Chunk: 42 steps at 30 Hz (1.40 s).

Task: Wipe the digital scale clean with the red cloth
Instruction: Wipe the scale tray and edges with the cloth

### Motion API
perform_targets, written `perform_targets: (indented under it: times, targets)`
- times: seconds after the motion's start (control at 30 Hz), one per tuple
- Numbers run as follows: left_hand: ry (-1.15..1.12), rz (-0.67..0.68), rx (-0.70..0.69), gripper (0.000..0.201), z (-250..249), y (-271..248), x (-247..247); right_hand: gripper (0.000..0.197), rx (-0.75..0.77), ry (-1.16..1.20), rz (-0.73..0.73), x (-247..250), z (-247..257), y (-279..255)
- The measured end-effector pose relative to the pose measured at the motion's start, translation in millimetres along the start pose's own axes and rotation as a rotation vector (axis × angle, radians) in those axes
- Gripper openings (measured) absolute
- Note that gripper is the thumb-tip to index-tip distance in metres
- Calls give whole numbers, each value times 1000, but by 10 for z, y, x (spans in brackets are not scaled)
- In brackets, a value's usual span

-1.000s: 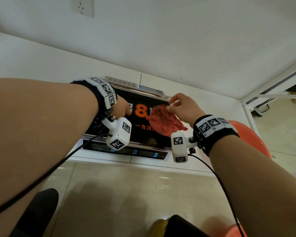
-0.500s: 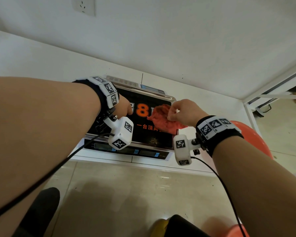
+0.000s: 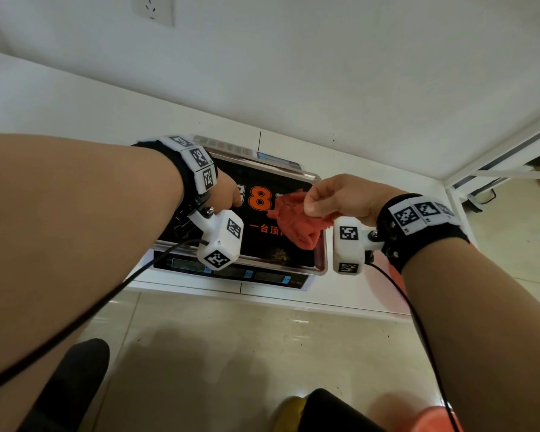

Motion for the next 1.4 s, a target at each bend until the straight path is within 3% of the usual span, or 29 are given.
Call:
perform_targets:
  times: [0.17,0.27,0.4,0.53,0.7,0.87,1.07,1.23,1.3,1.4]
  targets:
    - [-9,11,13,52,-4,0,-9,5,-123,-159,-27,-31,-147,57]
    - [-16,3,15,53,-7,-24,11,16,-167,-183,-101,-14,-194,73]
    - [-10,7,16,54,-4,-32,11,17,-158,-302,-235,27,-151,68]
    - [-26,8,20,54,-8,-56,13,29,-115,-543,-264,-77,-127,122]
    - [-48,-1,14,53,-21,-87,25,42,-112,-558,-234,-199,-130,145]
    - [-51,-11,17,53,-19,-86,31,15,-60,-644,-284,-151,29,117]
    - [-81,-14,39,54,11,-45,11,6,-46,-625,-324,10,275,46]
    - [-96,-17,36,54,8,-60,26,10,-28,-522,-294,-69,282,81]
    - [-85,-14,37,53,1,-72,34,18,-28,-527,-282,-83,218,96]
    - [-73,-13,36,53,-5,-76,36,66,-108,-522,-184,-162,17,154]
Point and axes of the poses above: each hand's wrist, its own y-axis towards the middle knuckle, its own x-axis out of the back of the hand, z = x × y, the point moved 6 cm from there along y, towards the middle knuckle, and after that the axes turned 3 degrees about -y, right-handed, at the moved point
